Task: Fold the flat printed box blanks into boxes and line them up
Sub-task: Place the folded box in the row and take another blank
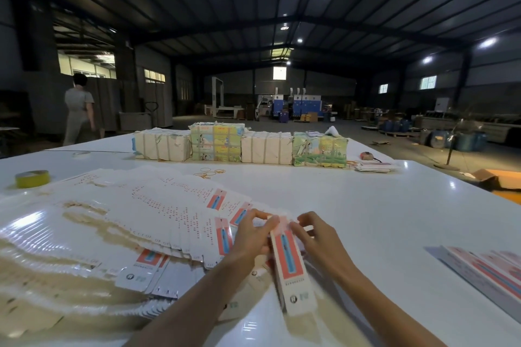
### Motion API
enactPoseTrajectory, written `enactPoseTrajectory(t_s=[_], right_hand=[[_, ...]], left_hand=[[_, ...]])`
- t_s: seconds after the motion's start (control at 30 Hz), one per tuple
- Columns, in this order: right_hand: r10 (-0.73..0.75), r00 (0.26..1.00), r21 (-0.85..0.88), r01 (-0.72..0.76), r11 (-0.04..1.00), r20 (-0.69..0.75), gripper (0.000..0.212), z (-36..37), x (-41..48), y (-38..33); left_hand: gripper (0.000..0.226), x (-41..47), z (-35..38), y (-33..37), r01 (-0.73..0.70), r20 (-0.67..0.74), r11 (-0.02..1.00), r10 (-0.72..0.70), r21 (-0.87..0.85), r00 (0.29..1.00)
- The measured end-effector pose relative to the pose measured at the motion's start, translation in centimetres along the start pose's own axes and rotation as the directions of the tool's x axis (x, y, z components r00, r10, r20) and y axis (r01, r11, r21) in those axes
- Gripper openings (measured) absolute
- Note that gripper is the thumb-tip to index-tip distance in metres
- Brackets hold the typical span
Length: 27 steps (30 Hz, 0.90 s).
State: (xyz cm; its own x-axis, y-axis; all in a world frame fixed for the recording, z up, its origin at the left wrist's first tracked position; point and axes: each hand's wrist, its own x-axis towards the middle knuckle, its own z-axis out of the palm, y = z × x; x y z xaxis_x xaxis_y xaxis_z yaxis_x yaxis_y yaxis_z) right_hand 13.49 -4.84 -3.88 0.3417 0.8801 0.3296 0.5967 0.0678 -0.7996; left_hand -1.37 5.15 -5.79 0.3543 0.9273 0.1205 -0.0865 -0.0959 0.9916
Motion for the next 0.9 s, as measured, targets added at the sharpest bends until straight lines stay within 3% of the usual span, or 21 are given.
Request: enactPoseTrajectory(t_s=[0.13,0.27,0.37,0.43,0.53,0.6,0.67,0.77,0.9], right_hand=[[-0.052,0.979,-0.417,0.133,0.899,0.199,0.089,0.5,-1.7,-2.5],[-0.172,0.965,-0.560,0.254,0.788,0.196,0.068,3.0,-3.9,-2.7],[-0.195,0.975,-0.521,0.221,0.824,0.106,0.057,2.2,-4.3,-2.0],[-0.182,0.979,-0.527,0.200,0.826,0.087,0.052,0.2,-3.9,-0.8],[-0.116,0.993,-0.648,0.101,0.755,0.020,0.051,-4.6,-2.9,1.8],[-0.060,0.998,-0.748,0.016,0.663,-0.033,0.056,-8.3,-2.6,3.7],[-0.007,0.997,-0.795,-0.058,0.603,-0.078,0.058,-11.5,-2.7,5.5],[0.084,0.987,-0.849,-0.163,0.503,-0.139,0.054,-15.2,-3.7,8.0],[0.088,0.967,-0.936,-0.254,0.242,-0.239,0.049,-18.5,-6.1,10.5]], left_hand=[[0.022,0.5,-0.4,0.0,0.009,-0.192,0.999,-0.017,-0.042,0.981],[0.024,0.1,-0.1,0.5,0.018,-0.200,0.999,-0.025,-0.033,0.980],[0.012,-0.1,0.1,1.1,-0.057,-0.115,0.970,0.086,0.238,0.990],[0.014,0.2,-0.3,0.9,-0.165,-0.075,0.818,0.245,0.551,0.967],[0.037,0.5,-1.6,0.5,-0.186,-0.013,0.450,0.403,0.873,0.915],[0.050,0.8,-2.3,-0.1,-0.156,0.054,0.264,0.356,0.952,0.933],[0.054,1.0,-2.6,-0.4,-0.175,0.126,0.208,0.228,0.962,0.966],[0.041,0.9,-2.8,-1.0,-0.280,0.290,-0.095,0.112,0.955,0.951],[0.037,0.5,-2.7,-0.4,-0.278,0.295,-0.116,0.170,0.954,0.940]])
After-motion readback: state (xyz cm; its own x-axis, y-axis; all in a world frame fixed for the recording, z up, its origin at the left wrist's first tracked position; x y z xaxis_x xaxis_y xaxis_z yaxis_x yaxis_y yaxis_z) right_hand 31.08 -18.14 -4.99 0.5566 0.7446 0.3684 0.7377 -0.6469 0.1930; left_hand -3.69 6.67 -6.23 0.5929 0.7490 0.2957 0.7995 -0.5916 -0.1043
